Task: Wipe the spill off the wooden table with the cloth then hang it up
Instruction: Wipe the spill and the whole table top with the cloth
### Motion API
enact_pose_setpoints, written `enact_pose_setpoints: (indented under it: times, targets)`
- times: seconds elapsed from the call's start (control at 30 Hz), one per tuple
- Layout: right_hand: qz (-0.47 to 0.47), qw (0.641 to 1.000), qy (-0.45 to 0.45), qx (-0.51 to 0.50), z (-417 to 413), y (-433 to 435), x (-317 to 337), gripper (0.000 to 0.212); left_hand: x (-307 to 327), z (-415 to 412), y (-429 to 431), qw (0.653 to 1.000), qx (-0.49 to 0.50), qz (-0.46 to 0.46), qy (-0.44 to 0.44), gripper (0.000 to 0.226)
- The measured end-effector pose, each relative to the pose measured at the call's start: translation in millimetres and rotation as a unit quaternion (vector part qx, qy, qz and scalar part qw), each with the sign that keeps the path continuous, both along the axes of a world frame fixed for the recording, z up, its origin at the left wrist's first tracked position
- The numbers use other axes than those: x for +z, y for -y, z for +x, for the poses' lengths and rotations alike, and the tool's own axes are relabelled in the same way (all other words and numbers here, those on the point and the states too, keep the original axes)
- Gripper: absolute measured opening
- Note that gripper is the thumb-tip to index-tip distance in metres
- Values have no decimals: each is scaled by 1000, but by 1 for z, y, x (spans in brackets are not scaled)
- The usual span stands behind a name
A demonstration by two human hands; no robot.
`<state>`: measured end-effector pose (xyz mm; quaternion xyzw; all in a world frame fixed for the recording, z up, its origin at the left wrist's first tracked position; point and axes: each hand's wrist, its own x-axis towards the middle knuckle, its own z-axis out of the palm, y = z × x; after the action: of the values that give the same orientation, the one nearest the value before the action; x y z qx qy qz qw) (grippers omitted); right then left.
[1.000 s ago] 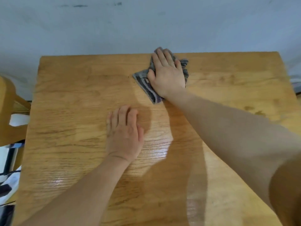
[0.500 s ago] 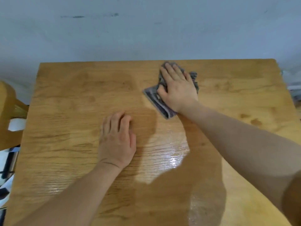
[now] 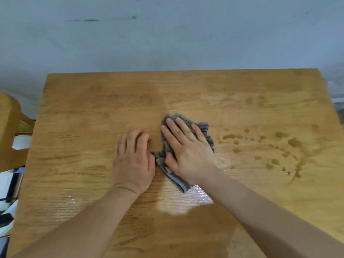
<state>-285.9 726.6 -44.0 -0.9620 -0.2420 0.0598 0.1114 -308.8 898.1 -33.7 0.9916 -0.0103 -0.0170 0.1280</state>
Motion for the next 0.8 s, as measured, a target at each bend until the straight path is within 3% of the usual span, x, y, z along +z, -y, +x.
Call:
enact_pose_setpoints:
  times: [0.07, 0.2, 0.27, 0.37, 0.5, 0.57, 0.67, 0.8]
  targets:
    - [-13, 1000, 7, -13, 30, 20, 1, 65, 0, 1, 1, 1000, -4, -3, 3, 38]
    - [-35, 970, -5, -239, 127, 46, -1, 66, -1, 5, 0, 1000, -6, 6, 4, 34]
    - [-29, 961, -9, -276, 142, 33, -3, 66, -1, 4, -1, 1000, -7, 16, 5, 34]
    - [-8, 973, 12, -230, 97, 5, -4, 66, -3, 1, -1, 1000, -12, 16, 12, 36]
    - [14, 995, 11, -102, -41, -6, 5, 59, -1, -1, -1, 1000, -8, 16, 15, 40]
    - [10, 999, -2, -32, -71, 6, 5, 57, -1, 0, 1, 1000, -6, 13, 18, 39]
    - [-1, 1000, 13, 3, -34, 32, 2, 57, -1, 1, 3, 1000, -6, 6, 19, 38]
    - [-33, 988, 16, -149, 94, 66, 0, 61, -3, 1, 2, 1000, -5, 9, 22, 37]
